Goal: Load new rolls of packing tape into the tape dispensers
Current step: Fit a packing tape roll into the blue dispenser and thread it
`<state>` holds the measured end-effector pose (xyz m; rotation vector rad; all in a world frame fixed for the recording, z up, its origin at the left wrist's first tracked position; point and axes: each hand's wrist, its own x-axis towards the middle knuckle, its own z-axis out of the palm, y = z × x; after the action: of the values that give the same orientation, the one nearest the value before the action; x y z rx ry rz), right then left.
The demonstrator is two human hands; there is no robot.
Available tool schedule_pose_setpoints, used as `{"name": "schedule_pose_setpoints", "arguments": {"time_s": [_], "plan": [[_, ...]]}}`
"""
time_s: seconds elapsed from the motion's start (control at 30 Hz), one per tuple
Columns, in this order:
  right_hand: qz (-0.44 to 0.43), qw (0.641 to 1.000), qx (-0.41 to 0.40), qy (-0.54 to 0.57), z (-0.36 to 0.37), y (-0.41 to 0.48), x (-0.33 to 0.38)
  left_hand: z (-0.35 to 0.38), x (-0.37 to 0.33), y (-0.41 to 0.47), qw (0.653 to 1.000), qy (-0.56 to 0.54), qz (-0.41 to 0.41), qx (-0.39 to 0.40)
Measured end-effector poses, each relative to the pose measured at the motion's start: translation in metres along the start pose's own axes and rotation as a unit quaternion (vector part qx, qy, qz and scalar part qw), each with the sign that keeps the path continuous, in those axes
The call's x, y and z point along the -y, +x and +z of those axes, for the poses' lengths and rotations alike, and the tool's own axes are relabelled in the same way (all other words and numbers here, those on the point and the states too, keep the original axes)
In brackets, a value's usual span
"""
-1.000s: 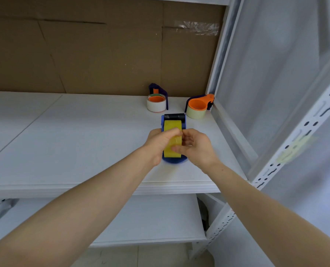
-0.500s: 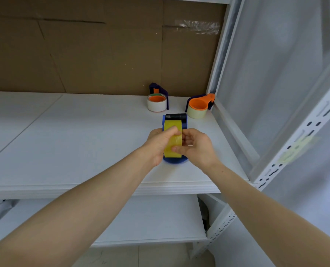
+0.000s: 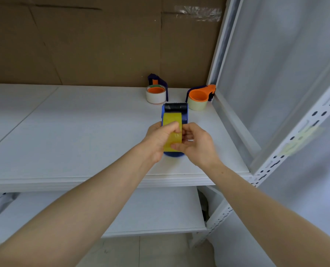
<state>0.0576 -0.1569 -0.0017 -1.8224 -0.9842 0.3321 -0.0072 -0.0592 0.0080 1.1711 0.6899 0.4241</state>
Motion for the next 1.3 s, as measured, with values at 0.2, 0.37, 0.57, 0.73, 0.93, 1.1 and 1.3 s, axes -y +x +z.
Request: {"name": "schedule_pose_setpoints", "arguments": {"time_s": [0.2,0.37,0.57,0.73,0.93,1.1,1.3], "plan": [[0.000,1.000,0.004,0.027,-0.001,0.001,-0.002,-0.003,0.000,-0.002,0.999,0.031,0.016,0.022],[0.025,0.998,0.042,0.051,-0.014,0.005,0.005,-0.010,0.004,0.000,0.997,0.011,0.033,0.076],[-0.055,0.995,-0.005,-0.084,-0.030,0.013,0.008,-0.016,0.009,0.003,0.993,0.000,0.061,0.100],[-0.099,0.980,-0.023,-0.169,-0.038,0.019,0.011,-0.010,0.011,0.004,0.993,0.016,0.074,0.095],[-0.055,0.990,-0.042,-0.127,-0.039,0.018,0.014,-0.007,0.016,0.006,0.992,0.017,0.082,0.091],[-0.028,0.992,-0.028,-0.117,-0.041,0.021,0.016,-0.004,0.017,0.007,0.993,0.013,0.081,0.086],[-0.030,0.989,-0.031,-0.144,-0.038,0.020,0.015,-0.002,0.018,0.007,0.993,0.006,0.079,0.084]]}}
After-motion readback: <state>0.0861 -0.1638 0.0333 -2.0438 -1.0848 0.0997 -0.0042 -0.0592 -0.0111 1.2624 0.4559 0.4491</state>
